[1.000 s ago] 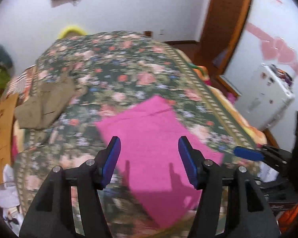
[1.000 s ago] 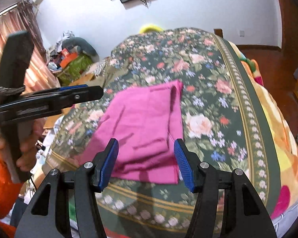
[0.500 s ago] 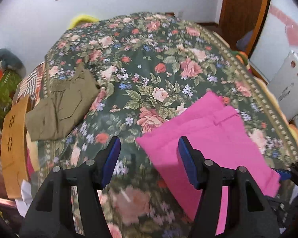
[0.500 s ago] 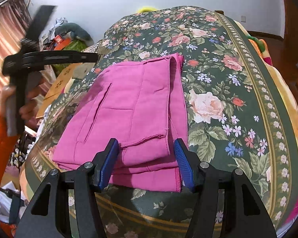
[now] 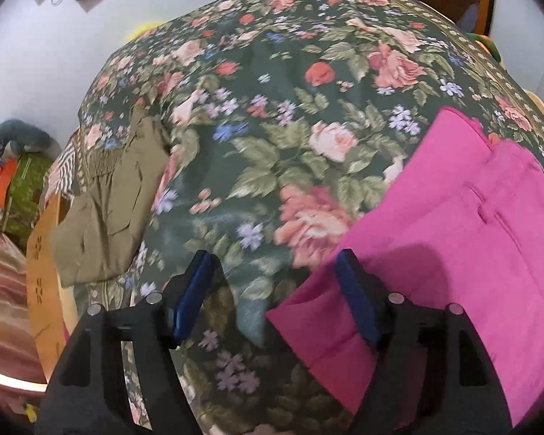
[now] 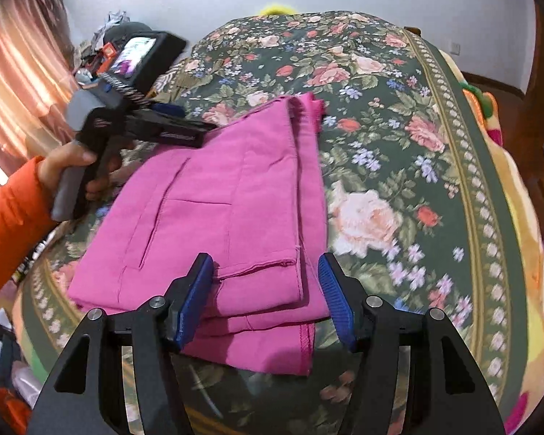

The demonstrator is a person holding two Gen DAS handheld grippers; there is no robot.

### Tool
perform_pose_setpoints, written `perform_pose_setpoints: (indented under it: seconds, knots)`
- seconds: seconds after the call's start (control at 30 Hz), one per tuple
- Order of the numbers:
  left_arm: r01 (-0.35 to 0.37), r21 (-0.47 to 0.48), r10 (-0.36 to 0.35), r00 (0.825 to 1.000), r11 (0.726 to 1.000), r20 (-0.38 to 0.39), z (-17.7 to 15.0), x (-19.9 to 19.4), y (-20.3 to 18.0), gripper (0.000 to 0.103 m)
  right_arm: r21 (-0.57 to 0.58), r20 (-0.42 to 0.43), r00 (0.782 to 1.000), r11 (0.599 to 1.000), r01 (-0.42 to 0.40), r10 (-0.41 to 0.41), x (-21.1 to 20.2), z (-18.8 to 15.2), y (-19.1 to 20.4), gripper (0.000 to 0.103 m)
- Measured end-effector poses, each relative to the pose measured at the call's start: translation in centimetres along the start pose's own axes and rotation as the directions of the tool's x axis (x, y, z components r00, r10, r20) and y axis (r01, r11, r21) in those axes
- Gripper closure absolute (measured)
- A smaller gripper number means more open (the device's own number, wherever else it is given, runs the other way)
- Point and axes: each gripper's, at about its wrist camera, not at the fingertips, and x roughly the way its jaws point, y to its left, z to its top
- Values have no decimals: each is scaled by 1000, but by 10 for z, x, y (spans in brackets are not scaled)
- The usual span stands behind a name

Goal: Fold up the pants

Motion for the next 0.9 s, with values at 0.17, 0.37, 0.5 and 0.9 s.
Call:
perform_pose_setpoints:
  seconds: [0.17, 0.37, 0.5, 0.9]
  knots:
    - [18, -45, -19, 1000, 999, -19, -25, -11, 19, 31, 5, 3, 998, 998, 60, -60, 3, 14, -14, 48]
    - [27, -127, -30, 999, 992, -22, -64, -40, 39, 30, -17, 38, 991, 991, 132, -132, -12, 25, -3, 48]
    - [-5, -150, 2, 1000, 989, -18, -98, -63, 46, 30, -22, 59, 994, 995, 96, -95, -27, 20, 11, 48]
    - [1, -175, 2, 1000, 985, 15, -148, -103, 48, 31, 26, -25, 999, 999, 22, -22, -10, -21, 23, 48]
